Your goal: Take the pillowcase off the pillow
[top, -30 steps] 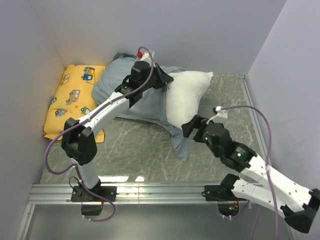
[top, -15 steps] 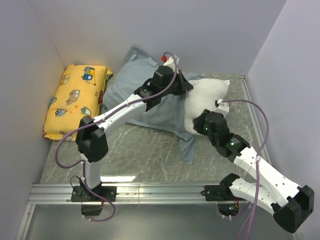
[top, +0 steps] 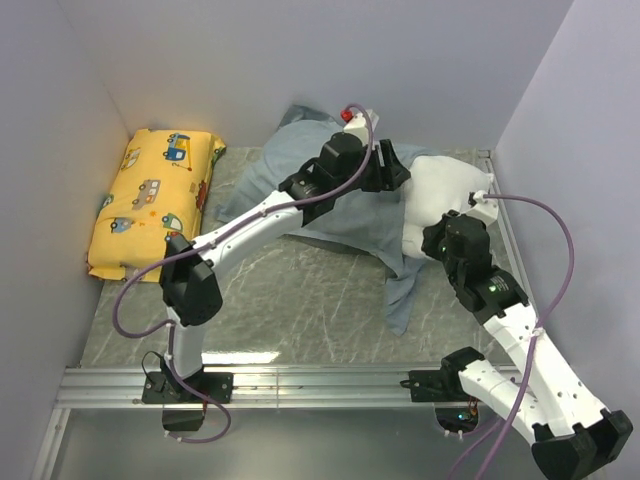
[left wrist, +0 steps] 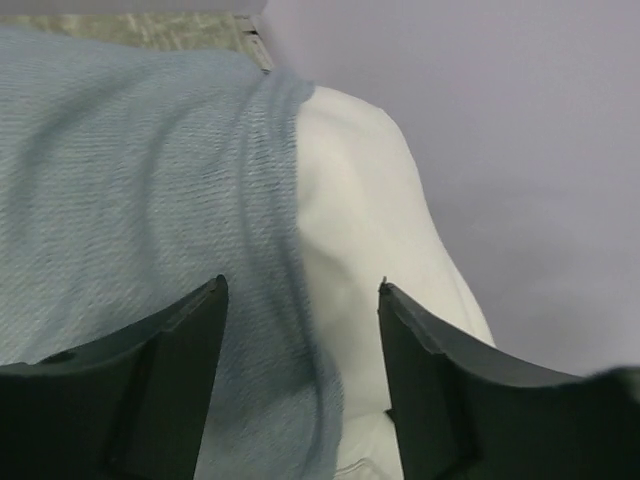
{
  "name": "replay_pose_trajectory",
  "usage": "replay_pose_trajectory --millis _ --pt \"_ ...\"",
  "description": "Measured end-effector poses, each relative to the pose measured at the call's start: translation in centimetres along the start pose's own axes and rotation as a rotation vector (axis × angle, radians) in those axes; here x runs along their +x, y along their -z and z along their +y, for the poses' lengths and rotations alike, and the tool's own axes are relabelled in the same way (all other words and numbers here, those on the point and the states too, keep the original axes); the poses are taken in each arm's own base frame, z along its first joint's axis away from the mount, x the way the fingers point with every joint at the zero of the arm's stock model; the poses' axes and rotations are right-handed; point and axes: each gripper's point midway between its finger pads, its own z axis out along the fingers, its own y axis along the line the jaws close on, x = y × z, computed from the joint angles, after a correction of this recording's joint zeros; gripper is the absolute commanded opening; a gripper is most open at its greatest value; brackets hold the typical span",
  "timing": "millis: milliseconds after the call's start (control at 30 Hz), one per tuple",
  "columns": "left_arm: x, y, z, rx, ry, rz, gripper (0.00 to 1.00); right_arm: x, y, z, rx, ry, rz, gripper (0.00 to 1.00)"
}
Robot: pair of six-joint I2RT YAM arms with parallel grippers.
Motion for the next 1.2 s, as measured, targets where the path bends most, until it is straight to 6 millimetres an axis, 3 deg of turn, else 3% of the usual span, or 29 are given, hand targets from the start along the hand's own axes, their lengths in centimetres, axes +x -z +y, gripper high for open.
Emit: replay_pose_trajectory --millis 133,300,367,433,533,600,700,933,1100,1200 --pt "-1.3 2.5 1.5 -0.062 -0.045 -0.052 0.72 -0.8 0.2 0.0 0.003 0.01 0.001 0.0" --pt "-3.6 8.1 5.5 -0.194 -0.05 -0.14 0.71 -1.5 0.4 0.5 -0.018 0.026 0.004 0.0" --pt "-5.0 10.4 8.5 -0.245 -0.011 -0.185 0.72 -1.7 0.5 0.7 -0.028 0.032 0.008 0.0" --pt "-6.2 12.6 12.8 -0.305 0.05 -0.242 0.73 -1.9 0.7 1.0 -0.04 0.037 0.013 0.0" --pt "-5.8 14.7 19.7 -0.422 0.141 -0.276 0.76 -2.3 1.0 1.5 -0.06 0.04 0.013 0.0" --pt "-4.5 14.8 22.5 -0.458 0.189 -0.256 0.76 -2.5 1.1 1.7 -0.069 0.043 0.013 0.0" --pt "-3.0 13.7 24.3 -0.441 0.244 -0.226 0.76 -2.6 1.2 1.9 -0.077 0.049 0.016 0.0" --pt "-2.6 11.2 26.7 -0.374 0.346 -0.233 0.65 -2.6 1.4 1.9 -0.078 0.058 0.023 0.0" --pt "-2.6 11.2 27.8 -0.386 0.388 -0.239 0.55 -3.0 1.7 2.1 -0.084 0.061 0.023 0.0" --pt "-2.6 11.3 28.0 -0.397 0.391 -0.243 0.63 -3.1 1.7 2.1 -0.085 0.061 0.023 0.0"
